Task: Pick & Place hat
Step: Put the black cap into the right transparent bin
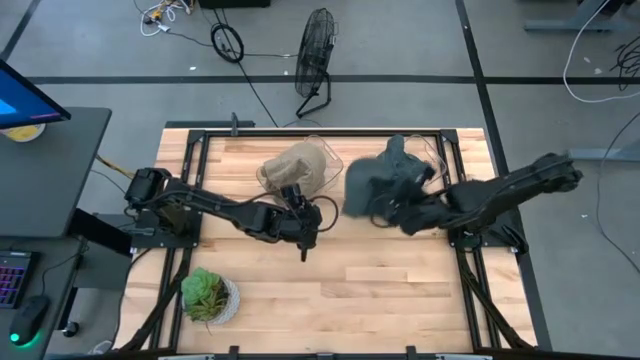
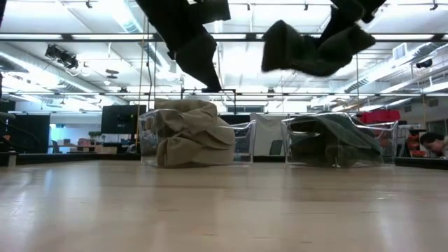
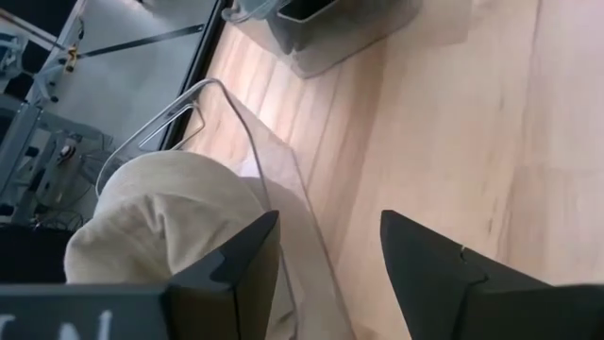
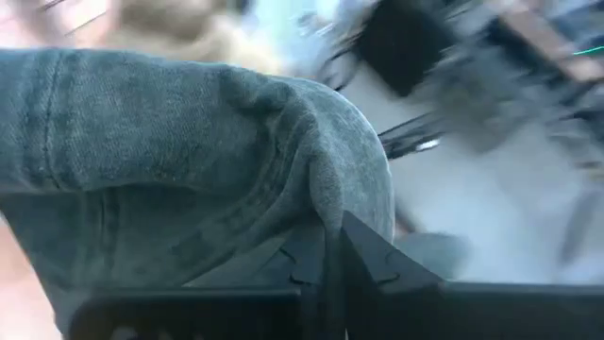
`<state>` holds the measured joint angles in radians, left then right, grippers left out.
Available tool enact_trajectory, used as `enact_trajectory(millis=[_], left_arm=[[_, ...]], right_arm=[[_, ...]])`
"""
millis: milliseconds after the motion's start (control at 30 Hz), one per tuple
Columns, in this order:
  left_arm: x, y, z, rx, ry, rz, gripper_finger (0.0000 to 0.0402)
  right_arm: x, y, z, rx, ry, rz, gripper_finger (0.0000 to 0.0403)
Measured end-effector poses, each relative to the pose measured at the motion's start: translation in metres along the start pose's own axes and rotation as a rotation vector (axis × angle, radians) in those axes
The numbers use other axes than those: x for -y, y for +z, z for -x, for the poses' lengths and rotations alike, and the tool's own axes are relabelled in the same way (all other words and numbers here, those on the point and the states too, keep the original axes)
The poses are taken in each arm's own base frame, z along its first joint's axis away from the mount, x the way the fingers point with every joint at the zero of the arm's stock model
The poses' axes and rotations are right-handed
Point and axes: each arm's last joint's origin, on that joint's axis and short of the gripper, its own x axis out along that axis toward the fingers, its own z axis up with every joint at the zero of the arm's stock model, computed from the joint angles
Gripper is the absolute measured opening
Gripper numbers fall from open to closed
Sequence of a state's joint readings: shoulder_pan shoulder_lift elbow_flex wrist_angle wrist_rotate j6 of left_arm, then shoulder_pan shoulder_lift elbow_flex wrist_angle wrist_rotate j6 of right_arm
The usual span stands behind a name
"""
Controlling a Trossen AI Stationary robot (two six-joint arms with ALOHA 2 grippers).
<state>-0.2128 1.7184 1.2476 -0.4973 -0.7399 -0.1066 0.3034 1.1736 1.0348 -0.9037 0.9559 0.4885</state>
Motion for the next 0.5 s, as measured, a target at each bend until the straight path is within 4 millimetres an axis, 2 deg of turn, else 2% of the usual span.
enact_trajectory(millis=[133,233,500], left_arm=[[-0.003,0.000,-0.003,-0.007,0.008,0.008,0.0190],[-0.004,0.000,-0.004,-0.008,0.010,0.005,0.0190],[-0.004,0.000,-0.003,-0.008,0.008,-0.027,0.0190]], right_arm=[[0.028,-0.003,0.007,0.053,-0.171,-0.091,0.0019],[0.041,-0.010,0.003,0.003,-0.239,-0.168,0.0019],[0.049,-0.046,-0.032,-0.128,-0.394,-0.328,0.0020]])
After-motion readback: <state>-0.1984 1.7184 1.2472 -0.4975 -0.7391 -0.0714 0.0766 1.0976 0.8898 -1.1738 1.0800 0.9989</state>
